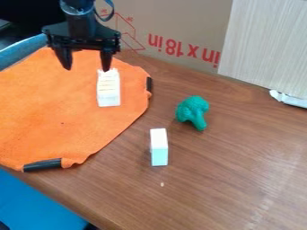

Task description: Put the small box on the top right edge of the cloth

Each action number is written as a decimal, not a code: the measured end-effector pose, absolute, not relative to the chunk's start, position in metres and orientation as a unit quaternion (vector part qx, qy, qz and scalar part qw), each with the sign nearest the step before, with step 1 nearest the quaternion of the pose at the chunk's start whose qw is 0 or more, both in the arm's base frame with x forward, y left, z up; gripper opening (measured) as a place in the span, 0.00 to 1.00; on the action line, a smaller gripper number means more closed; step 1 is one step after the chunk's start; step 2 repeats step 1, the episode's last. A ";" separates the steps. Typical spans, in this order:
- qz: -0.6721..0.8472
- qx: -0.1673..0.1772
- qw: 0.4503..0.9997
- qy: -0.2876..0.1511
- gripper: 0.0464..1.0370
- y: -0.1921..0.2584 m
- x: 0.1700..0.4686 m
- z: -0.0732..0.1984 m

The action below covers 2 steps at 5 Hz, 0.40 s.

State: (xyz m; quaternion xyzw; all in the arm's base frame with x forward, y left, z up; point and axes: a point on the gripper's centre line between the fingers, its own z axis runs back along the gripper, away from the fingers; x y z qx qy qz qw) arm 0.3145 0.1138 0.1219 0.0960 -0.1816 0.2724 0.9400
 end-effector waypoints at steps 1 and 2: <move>0.269 0.097 0.948 -0.141 0.96 0.125 0.289 0.131; 0.269 0.097 0.948 -0.141 0.96 0.125 0.289 0.131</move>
